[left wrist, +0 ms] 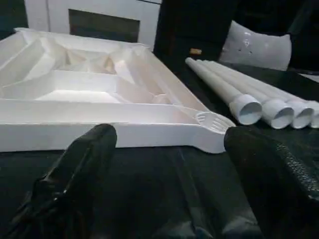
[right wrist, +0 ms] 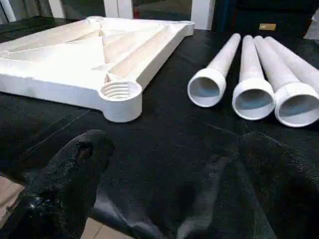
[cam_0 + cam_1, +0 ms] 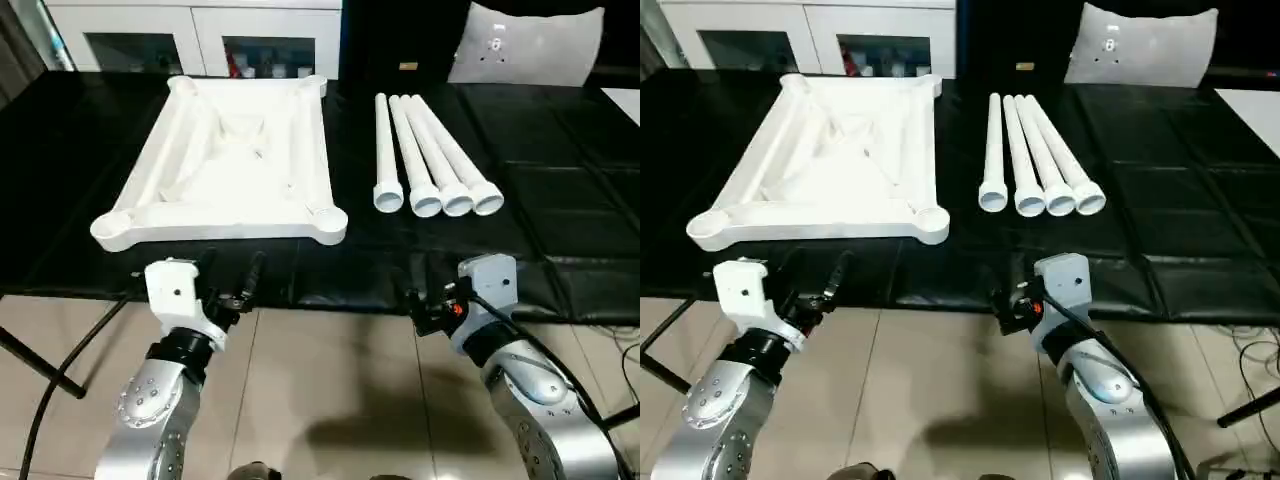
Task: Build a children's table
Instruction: Move to table
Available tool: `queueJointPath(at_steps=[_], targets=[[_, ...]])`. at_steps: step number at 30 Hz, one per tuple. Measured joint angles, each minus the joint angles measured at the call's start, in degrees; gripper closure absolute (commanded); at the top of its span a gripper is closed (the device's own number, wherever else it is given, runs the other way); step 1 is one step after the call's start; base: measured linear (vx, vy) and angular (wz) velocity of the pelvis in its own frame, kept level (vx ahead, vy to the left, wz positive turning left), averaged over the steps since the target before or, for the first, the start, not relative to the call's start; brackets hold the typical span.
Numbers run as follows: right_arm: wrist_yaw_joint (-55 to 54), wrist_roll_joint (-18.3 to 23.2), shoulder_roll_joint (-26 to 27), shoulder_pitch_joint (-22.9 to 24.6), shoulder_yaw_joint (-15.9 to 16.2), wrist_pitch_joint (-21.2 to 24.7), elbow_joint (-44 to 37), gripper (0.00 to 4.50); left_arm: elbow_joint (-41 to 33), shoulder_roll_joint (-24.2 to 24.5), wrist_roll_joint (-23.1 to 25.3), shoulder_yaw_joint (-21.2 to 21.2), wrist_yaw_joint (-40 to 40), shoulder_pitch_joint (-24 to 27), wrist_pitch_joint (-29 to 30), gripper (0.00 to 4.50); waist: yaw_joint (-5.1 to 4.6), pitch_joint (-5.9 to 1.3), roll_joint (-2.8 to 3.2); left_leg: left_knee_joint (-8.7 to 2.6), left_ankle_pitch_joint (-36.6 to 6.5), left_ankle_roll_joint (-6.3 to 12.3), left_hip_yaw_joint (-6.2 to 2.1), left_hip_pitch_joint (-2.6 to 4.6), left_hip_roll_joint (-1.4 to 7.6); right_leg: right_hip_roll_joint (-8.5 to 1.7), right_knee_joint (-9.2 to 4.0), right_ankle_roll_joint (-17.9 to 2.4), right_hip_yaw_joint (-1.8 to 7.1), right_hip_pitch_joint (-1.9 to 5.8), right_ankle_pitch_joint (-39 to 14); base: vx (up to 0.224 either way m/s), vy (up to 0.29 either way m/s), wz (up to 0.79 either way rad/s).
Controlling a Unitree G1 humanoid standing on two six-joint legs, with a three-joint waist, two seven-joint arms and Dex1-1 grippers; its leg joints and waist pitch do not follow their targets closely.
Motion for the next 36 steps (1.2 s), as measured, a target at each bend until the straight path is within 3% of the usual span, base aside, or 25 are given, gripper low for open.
queueJointPath(at_steps=[8,22,28,30,33,35,36], targets=[[0.32,0.00,0.23,-0.33,0.19,0.00,0.00,0.00,-0.03,0.64,-1.00,0.05,-0.53,0.11,0.03,1.38,0.23,0.05,-0.07,-0.03,0.31,0.94,1.00,-0.26,0.03,-0.46,-0.50,0.71,0.26,-0.07,0.50,-0.008,0.019,0.00],[0.58,0.02,0.40,-0.66,0.35,-0.01,0.06,0.00,-0.03,2.43,-1.21,-0.16,-3.01,0.11,-0.02,2.52,0.26,0.07,-0.08,-0.18,0.31,0.99,1.07,-0.25,0.03,-0.46,-0.60,0.74,0.29,-0.14,0.52,0.000,0.000,0.00],[0.78,0.07,0.37,-1.06,0.75,0.42,0.06,0.00,-0.53,2.01,-0.73,-0.16,-1.38,-0.30,-0.03,2.52,0.29,0.07,-0.08,-0.22,0.31,1.00,1.07,-0.26,0.03,-0.46,-0.64,0.75,0.28,-0.14,0.52,0.000,0.000,0.00],[0.72,0.02,0.47,-1.25,0.93,0.59,0.06,0.00,-0.93,2.39,-0.26,-0.16,-1.04,-1.03,0.64,2.17,0.31,0.08,-0.06,-0.22,0.31,1.00,1.08,-0.26,0.03,-0.46,-0.64,0.74,0.27,-0.14,0.52,0.000,0.000,0.00],[0.54,-0.01,0.94,-1.67,1.30,0.60,0.06,0.00,-0.95,2.06,0.11,-0.02,-0.44,-1.83,0.69,2.14,0.30,0.14,0.06,-0.24,0.30,0.99,1.08,-0.20,0.03,-0.46,-0.69,0.75,0.29,-0.08,0.51,0.000,0.000,0.00],[0.43,0.02,1.10,-1.65,1.31,0.75,0.05,0.00,-1.02,1.76,0.11,-0.03,-0.23,-1.82,0.99,2.03,0.43,0.29,0.29,-0.35,0.24,1.01,1.13,0.02,0.03,-0.45,-0.96,0.88,0.29,0.20,0.41,0.000,0.000,0.00],[0.27,0.09,1.41,-1.62,1.22,1.02,-0.01,0.00,-1.11,1.82,0.26,-0.03,0.20,-1.82,1.25,1.85,0.49,0.60,0.48,-0.48,0.14,1.10,1.18,0.54,0.04,-0.43,-1.41,1.28,0.23,0.86,0.18,0.000,0.000,0.00]])
